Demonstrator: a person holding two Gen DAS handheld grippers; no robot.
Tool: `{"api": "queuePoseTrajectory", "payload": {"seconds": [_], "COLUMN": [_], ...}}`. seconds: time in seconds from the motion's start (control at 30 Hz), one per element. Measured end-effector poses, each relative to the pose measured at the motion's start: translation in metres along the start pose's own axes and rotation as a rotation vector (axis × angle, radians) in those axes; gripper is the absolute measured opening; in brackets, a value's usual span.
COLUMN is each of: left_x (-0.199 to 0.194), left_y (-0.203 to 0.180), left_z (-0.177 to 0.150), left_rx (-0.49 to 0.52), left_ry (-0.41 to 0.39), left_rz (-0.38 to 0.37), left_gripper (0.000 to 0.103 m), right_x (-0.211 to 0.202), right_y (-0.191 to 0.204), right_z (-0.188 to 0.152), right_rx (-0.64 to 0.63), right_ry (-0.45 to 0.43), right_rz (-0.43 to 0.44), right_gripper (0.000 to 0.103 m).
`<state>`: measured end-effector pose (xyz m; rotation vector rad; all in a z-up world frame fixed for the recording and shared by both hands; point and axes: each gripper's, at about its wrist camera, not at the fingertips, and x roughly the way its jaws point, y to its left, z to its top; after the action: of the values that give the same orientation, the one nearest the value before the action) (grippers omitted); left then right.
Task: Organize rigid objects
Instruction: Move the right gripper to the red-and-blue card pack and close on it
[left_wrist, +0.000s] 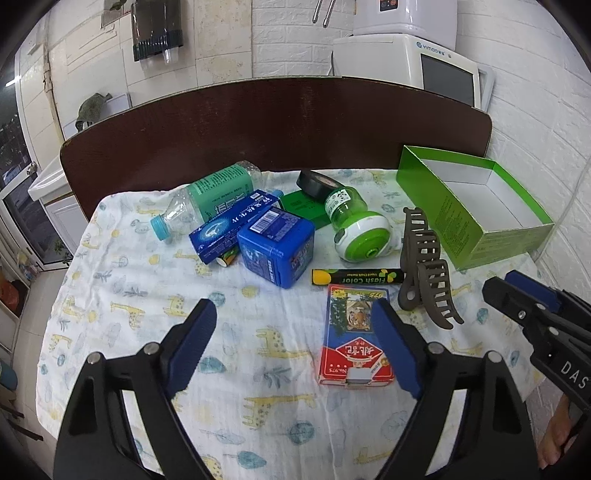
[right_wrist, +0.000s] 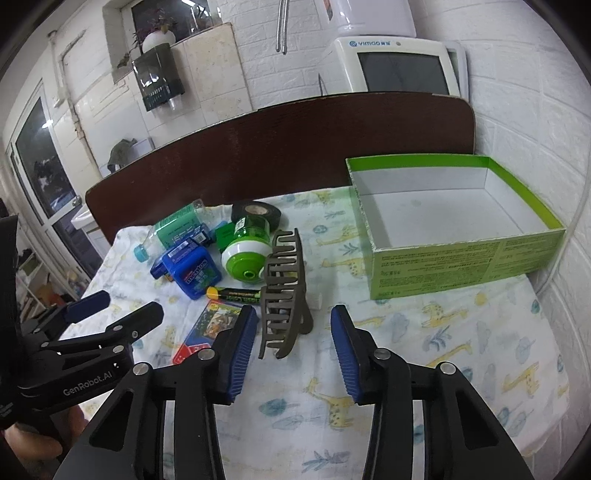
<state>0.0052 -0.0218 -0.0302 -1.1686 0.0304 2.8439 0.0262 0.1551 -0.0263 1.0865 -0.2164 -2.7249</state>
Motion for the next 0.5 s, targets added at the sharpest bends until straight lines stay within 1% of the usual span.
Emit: {"api": "queuePoseTrajectory", "payload": {"seconds": [0.27,0.37,0.43,0.5], "left_x": [0.001,0.005,0.01,0.018], "left_y": [-0.001,0.0,0.002,0.005], "left_z": [-0.002,-0.003,-0.006,-0.008], "left_rx": [0.013,0.018,0.023,0.034], "left_ry": [-0.004,0.011,0.032,0.07], "left_rz": [-0.006,-0.017,-0.038,-0.085], "left_gripper": [0.079,0.079,0.075,0.062], "right_x": [0.006,0.011,0.017,0.025], "right_y": [0.011,0.015,0.017,0.018], "right_z": [-0.005,-0.007,-0.008,-0.011], "right_rx": [-0.026,-0.035,-0.028,-0.009], "right_ry": [0.033,0.053,0.076,0.101], "right_rz": [0.037,0.062,0.092,0.133], "right_gripper": [0.041,0.041,0.041,0.041]}}
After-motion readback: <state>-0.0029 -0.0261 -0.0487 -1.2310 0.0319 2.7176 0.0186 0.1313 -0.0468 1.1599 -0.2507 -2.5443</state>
